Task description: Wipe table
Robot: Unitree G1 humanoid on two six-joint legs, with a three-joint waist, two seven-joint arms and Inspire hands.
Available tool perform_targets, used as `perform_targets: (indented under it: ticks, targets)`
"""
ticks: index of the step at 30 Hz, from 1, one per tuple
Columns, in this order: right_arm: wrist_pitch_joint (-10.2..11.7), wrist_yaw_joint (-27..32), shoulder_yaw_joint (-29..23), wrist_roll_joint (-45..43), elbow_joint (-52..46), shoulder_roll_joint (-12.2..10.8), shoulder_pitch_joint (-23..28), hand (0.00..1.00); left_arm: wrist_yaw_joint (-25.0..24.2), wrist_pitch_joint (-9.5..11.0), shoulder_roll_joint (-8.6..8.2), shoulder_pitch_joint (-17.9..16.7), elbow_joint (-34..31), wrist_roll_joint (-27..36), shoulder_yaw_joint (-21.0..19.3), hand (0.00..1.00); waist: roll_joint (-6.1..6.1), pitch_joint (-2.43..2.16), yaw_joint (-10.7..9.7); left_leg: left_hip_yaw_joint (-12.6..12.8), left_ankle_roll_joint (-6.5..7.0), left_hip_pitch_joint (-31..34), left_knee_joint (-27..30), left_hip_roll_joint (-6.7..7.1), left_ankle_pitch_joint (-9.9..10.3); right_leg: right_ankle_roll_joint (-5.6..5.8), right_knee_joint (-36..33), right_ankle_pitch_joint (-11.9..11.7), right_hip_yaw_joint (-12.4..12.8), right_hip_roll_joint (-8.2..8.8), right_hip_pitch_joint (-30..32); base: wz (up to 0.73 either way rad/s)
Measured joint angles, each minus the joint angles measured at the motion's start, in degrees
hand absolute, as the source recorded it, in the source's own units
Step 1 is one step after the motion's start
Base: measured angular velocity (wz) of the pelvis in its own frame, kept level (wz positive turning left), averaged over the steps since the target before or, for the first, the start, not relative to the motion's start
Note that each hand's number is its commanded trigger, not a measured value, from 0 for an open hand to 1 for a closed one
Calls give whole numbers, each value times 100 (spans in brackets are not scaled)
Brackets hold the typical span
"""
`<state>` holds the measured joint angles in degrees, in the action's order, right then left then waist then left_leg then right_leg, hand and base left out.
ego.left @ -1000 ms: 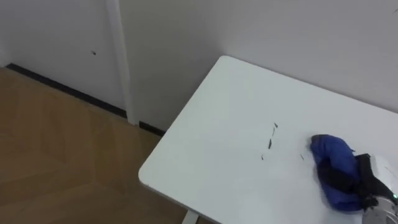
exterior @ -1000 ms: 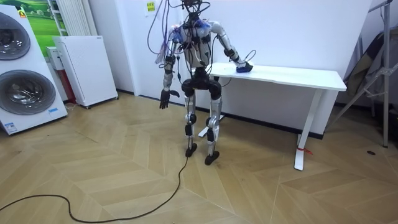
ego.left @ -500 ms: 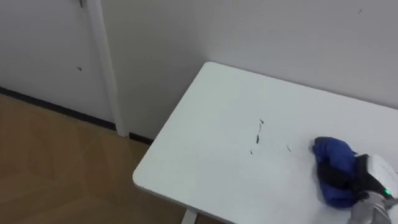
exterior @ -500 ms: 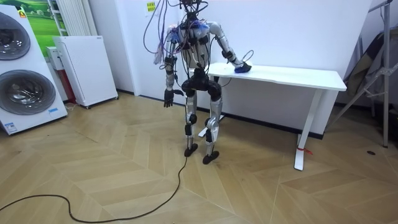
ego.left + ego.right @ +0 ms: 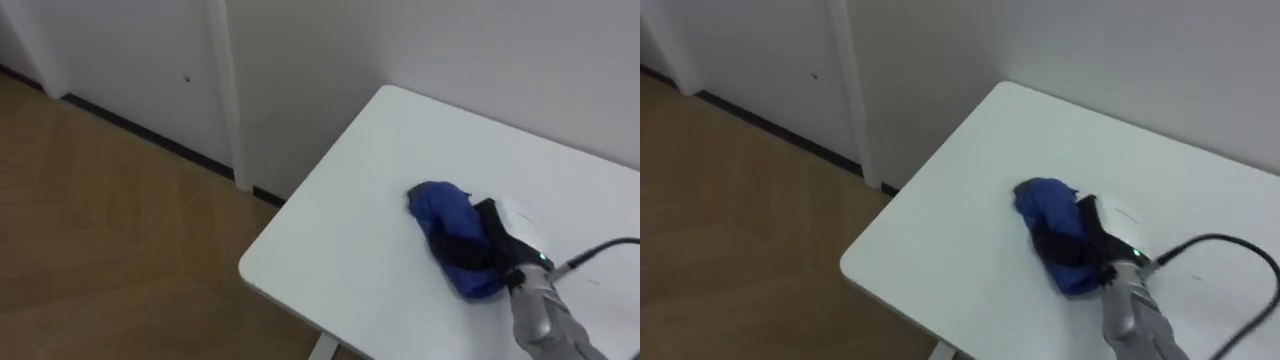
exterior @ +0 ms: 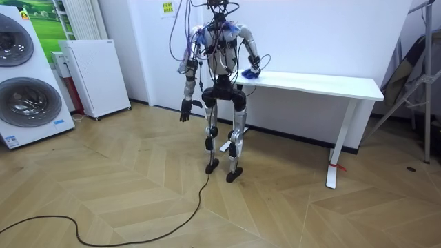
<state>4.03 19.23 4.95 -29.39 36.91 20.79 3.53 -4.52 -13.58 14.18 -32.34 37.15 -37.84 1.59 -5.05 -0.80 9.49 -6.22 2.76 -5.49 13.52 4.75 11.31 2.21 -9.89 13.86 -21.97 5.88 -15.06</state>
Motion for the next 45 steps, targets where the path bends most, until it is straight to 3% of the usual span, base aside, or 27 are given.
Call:
perform_targets:
  ticks: [2,6,12,17,21,22,24,27,29,31,33,34,39,41,44,45]
  targets:
    - [26,91,-347,109,139,34,214,100,1,-8,9,53,9,-4,-235,0,-9,-39,-2,47,57,-29,-5,-18,36,3,-2,1,15,2,-21,-1]
    - [-7,197,-800,308,624,168,303,100,1,-21,16,151,7,-2,-385,0,-11,-56,-194,135,120,-55,18,-3,78,85,15,-47,-3,3,-93,-17]
    - [-415,189,-555,618,723,142,61,100,2,-18,-29,277,109,4,-230,0,37,-54,-111,180,155,-197,26,-3,125,122,-4,-69,137,0,-136,-28]
    - [-916,72,-171,658,624,113,-384,100,-24,-28,-146,261,99,8,-6,0,141,-20,52,136,125,-201,39,-36,143,40,-2,-122,290,-87,-17,-32]
    - [-1108,-68,-122,653,183,122,-467,100,-145,-152,-197,256,-67,18,118,0,254,58,33,132,74,4,130,-105,144,0,-102,-136,295,-141,220,-9]
    - [-1109,-74,-125,645,93,140,-469,100,-152,-158,-190,180,-159,19,149,0,251,99,33,141,79,32,125,-115,120,-38,-100,-128,294,-150,262,-7]
    - [-1094,-130,-158,608,25,164,-470,100,-166,-161,-191,144,-269,29,164,0,237,106,-8,143,62,93,119,-123,107,-80,-112,-103,287,-156,329,-2]
    - [-851,-146,-155,661,173,256,-437,100,-171,-159,-178,140,-288,220,163,0,171,126,-103,132,48,120,165,-122,111,-95,-87,-29,226,-142,327,9]
    - [-669,-113,-179,662,390,318,-416,100,-160,-148,-166,141,-254,227,155,0,143,106,-159,94,46,144,199,-116,129,-92,-81,-4,138,-117,306,18]
    - [-464,-105,-362,711,626,385,-294,100,-139,-156,-151,115,-294,208,90,0,71,29,-215,128,47,167,256,-109,129,-72,-76,25,5,-101,281,35]
    - [-365,-54,-592,720,828,384,-204,100,-138,-176,-149,94,-314,209,77,0,25,18,-314,123,59,173,352,-98,155,-54,-59,34,-80,-106,169,51]
    - [-361,-27,-769,747,900,388,-97,100,-138,-202,-149,117,-443,208,51,0,6,16,-363,124,65,194,435,-98,196,-34,-70,46,-186,-99,110,54]
    - [-380,90,-1043,866,944,379,205,100,-143,-225,-166,157,-877,205,-114,0,-25,-10,-314,196,44,201,463,-125,241,-19,-73,61,-140,-99,84,3]
    - [-503,122,-992,845,899,340,166,100,-139,-226,-170,306,-842,217,-71,0,-5,-13,-290,277,42,204,521,-155,267,-39,-79,71,-52,-106,101,-24]
    - [-993,169,-833,642,791,133,-258,100,-138,-227,-176,438,-825,219,73,0,97,-7,-67,540,14,170,638,-296,383,-92,-258,74,236,-169,230,-68]
    - [-1246,155,-592,555,645,64,-404,100,-138,-234,-169,479,-822,225,185,0,138,6,65,645,6,176,693,-353,443,-121,-500,119,310,-153,388,-113]
